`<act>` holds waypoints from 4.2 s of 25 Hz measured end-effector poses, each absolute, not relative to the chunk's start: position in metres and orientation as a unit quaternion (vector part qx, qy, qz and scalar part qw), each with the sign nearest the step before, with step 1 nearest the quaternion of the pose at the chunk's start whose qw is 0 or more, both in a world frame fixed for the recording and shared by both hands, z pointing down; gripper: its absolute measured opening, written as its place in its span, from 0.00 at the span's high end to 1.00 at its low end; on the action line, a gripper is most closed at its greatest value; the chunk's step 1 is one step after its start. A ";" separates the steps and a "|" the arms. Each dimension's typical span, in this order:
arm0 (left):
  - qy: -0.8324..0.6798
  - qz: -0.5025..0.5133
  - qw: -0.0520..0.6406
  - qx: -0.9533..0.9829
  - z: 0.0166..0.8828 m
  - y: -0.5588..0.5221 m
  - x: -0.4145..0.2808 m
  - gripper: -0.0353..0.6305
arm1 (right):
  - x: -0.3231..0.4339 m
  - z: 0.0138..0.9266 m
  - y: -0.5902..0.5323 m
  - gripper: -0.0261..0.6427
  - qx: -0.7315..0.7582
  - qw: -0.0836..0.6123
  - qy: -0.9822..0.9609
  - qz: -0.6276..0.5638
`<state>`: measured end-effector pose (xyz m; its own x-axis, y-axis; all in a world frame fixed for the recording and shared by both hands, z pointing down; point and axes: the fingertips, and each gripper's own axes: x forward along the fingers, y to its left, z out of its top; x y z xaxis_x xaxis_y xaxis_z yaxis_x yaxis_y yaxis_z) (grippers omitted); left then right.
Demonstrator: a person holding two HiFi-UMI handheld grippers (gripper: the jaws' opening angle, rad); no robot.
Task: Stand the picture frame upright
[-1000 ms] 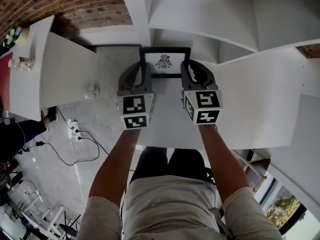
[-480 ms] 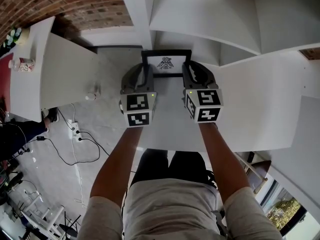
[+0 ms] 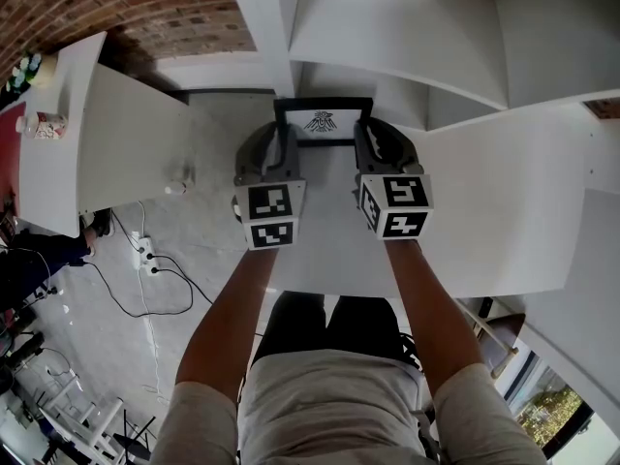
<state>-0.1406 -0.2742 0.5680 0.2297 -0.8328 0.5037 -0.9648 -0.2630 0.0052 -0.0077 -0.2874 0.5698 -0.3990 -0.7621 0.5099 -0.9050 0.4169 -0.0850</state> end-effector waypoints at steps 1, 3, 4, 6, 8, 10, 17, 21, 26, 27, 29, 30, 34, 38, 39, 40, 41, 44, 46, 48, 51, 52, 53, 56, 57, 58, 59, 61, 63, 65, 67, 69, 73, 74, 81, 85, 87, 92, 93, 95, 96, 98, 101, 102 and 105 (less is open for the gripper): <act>-0.586 0.205 0.159 0.767 0.568 -0.275 -0.140 0.82 | -0.007 0.569 -0.288 0.84 0.510 0.199 -0.818 0.177; -0.588 0.203 0.155 0.767 0.566 -0.278 -0.139 0.82 | -0.006 0.568 -0.289 0.84 0.512 0.196 -0.818 0.175; -0.589 0.202 0.153 0.767 0.565 -0.279 -0.139 0.82 | -0.005 0.567 -0.290 0.84 0.512 0.195 -0.818 0.174; -0.592 0.198 0.152 0.766 0.563 -0.281 -0.140 0.83 | -0.006 0.565 -0.292 0.85 0.513 0.193 -0.818 0.174; -0.594 0.198 0.153 0.765 0.563 -0.283 -0.141 0.83 | -0.006 0.565 -0.292 0.85 0.512 0.191 -0.819 0.175; -0.593 0.198 0.155 0.765 0.564 -0.284 -0.141 0.83 | -0.006 0.565 -0.293 0.85 0.512 0.190 -0.820 0.175; -0.591 0.198 0.153 0.767 0.565 -0.283 -0.141 0.83 | -0.007 0.566 -0.294 0.85 0.512 0.185 -0.820 0.176; -0.588 0.199 0.152 0.769 0.563 -0.283 -0.142 0.83 | -0.007 0.564 -0.294 0.85 0.511 0.182 -0.821 0.179; -0.584 0.195 0.154 0.773 0.564 -0.282 -0.143 0.81 | -0.008 0.566 -0.294 0.84 0.507 0.175 -0.822 0.191; -0.582 0.195 0.156 0.773 0.565 -0.282 -0.143 0.81 | -0.007 0.566 -0.293 0.84 0.507 0.175 -0.822 0.191; -0.578 0.195 0.162 0.776 0.566 -0.281 -0.141 0.79 | -0.006 0.565 -0.293 0.84 0.506 0.177 -0.822 0.190; -0.577 0.195 0.163 0.776 0.566 -0.281 -0.141 0.78 | -0.006 0.565 -0.293 0.84 0.506 0.179 -0.823 0.188; -0.580 0.192 0.166 0.774 0.564 -0.280 -0.145 0.77 | -0.007 0.563 -0.290 0.84 0.505 0.182 -0.823 0.185; -0.582 0.193 0.165 0.773 0.560 -0.278 -0.147 0.77 | -0.006 0.562 -0.288 0.84 0.506 0.181 -0.823 0.186; -0.583 0.191 0.167 0.772 0.559 -0.276 -0.147 0.77 | -0.006 0.561 -0.286 0.84 0.506 0.180 -0.823 0.186; -0.584 0.187 0.170 0.771 0.557 -0.273 -0.148 0.77 | -0.006 0.559 -0.284 0.84 0.506 0.180 -0.823 0.186; -0.585 0.183 0.173 0.771 0.555 -0.269 -0.149 0.77 | -0.005 0.558 -0.281 0.84 0.504 0.180 -0.824 0.185; -0.589 0.178 0.173 0.769 0.548 -0.259 -0.148 0.77 | -0.003 0.552 -0.274 0.84 0.497 0.181 -0.829 0.182; -0.592 0.180 0.175 0.766 0.547 -0.252 -0.147 0.77 | -0.001 0.549 -0.268 0.84 0.492 0.181 -0.832 0.181; -0.593 0.185 0.180 0.763 0.547 -0.244 -0.145 0.77 | 0.002 0.545 -0.262 0.84 0.486 0.180 -0.835 0.182; -0.592 0.189 0.188 0.761 0.544 -0.231 -0.140 0.81 | 0.003 0.539 -0.250 0.85 0.476 0.180 -0.841 0.183; -0.591 0.190 0.190 0.760 0.540 -0.226 -0.137 0.82 | 0.003 0.536 -0.245 0.85 0.471 0.181 -0.844 0.184; -0.590 0.191 0.191 0.761 0.536 -0.220 -0.134 0.84 | 0.004 0.533 -0.240 0.85 0.465 0.182 -0.847 0.184; -0.586 0.194 0.194 0.762 0.525 -0.201 -0.126 0.89 | 0.010 0.523 -0.219 0.89 0.446 0.186 -0.855 0.188; -0.585 0.194 0.195 0.763 0.521 -0.194 -0.125 0.90 | 0.011 0.518 -0.213 0.90 0.437 0.186 -0.860 0.188; -0.584 0.194 0.195 0.764 0.516 -0.189 -0.125 0.91 | 0.012 0.513 -0.207 0.90 0.429 0.185 -0.864 0.187; -0.583 0.194 0.192 0.765 0.510 -0.183 -0.125 0.91 | 0.012 0.507 -0.203 0.91 0.421 0.185 -0.869 0.185; -0.578 0.200 0.188 0.768 0.500 -0.170 -0.123 0.92 | 0.015 0.497 -0.192 0.91 0.408 0.192 -0.873 0.185; -0.570 0.204 0.193 0.772 0.489 -0.152 -0.119 0.92 | 0.018 0.489 -0.175 0.91 0.398 0.204 -0.874 0.189; -0.564 0.200 0.191 0.778 0.473 -0.137 -0.114 0.92 | 0.020 0.477 -0.158 0.91 0.388 0.209 -0.877 0.190; -0.563 0.192 0.185 0.782 0.456 -0.129 -0.113 0.92 | 0.021 0.463 -0.148 0.92 0.381 0.207 -0.881 0.187; -0.563 0.186 0.186 0.783 0.440 -0.121 -0.111 0.92 | 0.025 0.451 -0.137 0.92 0.377 0.203 -0.883 0.192; -0.560 0.173 0.202 0.785 0.418 -0.092 -0.099 0.92 | 0.031 0.432 -0.108 0.92 0.368 0.205 -0.884 0.203; -0.561 0.169 0.207 0.783 0.414 -0.087 -0.097 0.92 | 0.033 0.428 -0.102 0.92 0.366 0.209 -0.885 0.199; -0.545 0.170 0.214 0.793 0.397 -0.050 -0.069 0.92 | 0.049 0.416 -0.063 0.92 0.358 0.220 -0.884 0.204; -0.540 0.178 0.205 0.796 0.391 -0.033 -0.063 0.92 | 0.054 0.404 -0.047 0.92 0.357 0.211 -0.886 0.206; -0.547 0.174 0.211 0.791 0.389 -0.029 -0.066 0.92 | 0.056 0.399 -0.046 0.92 0.363 0.202 -0.885 0.209; -0.549 0.163 0.200 0.795 0.380 -0.033 -0.059 0.92 | 0.062 0.388 -0.051 0.92 0.373 0.195 -0.885 0.201; -0.547 0.164 0.199 0.797 0.379 -0.034 -0.057 0.92 | 0.063 0.387 -0.052 0.92 0.373 0.194 -0.885 0.199; -0.543 0.164 0.197 0.799 0.378 -0.035 -0.053 0.92 | 0.065 0.384 -0.054 0.92 0.374 0.190 -0.886 0.197; -0.542 0.164 0.197 0.801 0.378 -0.035 -0.052 0.92 | 0.067 0.382 -0.055 0.92 0.376 0.187 -0.886 0.198; -0.538 0.164 0.198 0.803 0.377 -0.035 -0.048 0.92 | 0.070 0.379 -0.055 0.92 0.378 0.181 -0.885 0.201; -0.535 0.165 0.201 0.804 0.377 -0.034 -0.044 0.92 | 0.075 0.375 -0.056 0.92 0.377 0.177 -0.886 0.203; -0.535 0.164 0.202 0.804 0.377 -0.034 -0.042 0.92 | 0.076 0.375 -0.056 0.92 0.376 0.177 -0.887 0.202; -0.534 0.162 0.202 0.805 0.376 -0.034 -0.038 0.92 | 0.079 0.375 -0.054 0.92 0.374 0.177 -0.888 0.202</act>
